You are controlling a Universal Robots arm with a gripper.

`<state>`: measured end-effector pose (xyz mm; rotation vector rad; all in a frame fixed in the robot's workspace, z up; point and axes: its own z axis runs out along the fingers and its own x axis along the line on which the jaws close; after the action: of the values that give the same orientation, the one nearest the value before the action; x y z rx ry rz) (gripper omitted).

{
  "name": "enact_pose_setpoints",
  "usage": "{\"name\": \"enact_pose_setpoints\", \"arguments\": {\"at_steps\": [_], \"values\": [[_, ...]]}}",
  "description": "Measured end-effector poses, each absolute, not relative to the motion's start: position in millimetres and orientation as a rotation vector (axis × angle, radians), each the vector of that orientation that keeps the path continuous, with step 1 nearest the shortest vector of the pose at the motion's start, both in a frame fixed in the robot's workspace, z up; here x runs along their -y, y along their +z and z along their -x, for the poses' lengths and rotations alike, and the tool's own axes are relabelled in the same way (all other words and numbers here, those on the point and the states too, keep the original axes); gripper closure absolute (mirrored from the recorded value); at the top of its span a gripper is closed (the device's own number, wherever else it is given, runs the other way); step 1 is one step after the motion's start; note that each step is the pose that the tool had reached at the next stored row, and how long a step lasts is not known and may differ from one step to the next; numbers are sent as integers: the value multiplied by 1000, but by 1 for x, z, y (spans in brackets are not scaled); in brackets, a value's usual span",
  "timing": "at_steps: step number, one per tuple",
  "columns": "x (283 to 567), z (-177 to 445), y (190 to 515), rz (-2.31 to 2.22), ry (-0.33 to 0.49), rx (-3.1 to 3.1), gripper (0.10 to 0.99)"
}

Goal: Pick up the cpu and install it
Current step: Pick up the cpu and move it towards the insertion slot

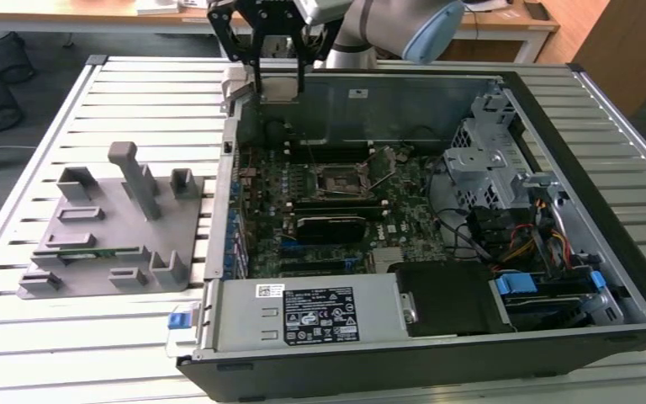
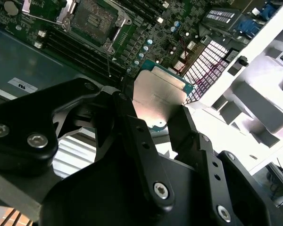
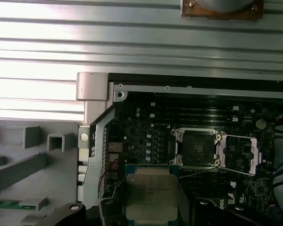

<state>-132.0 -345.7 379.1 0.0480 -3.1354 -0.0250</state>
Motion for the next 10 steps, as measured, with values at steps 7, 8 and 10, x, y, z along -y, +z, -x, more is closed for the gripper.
{"name": "enact_pose_setpoints", "arguments": {"at_steps": [7, 8, 10], "values": [[344, 122, 379, -48, -25, 3135, 553], [344, 120, 379, -48, -25, 3135, 553], [344, 117, 379, -48, -25, 3135, 553]]}}
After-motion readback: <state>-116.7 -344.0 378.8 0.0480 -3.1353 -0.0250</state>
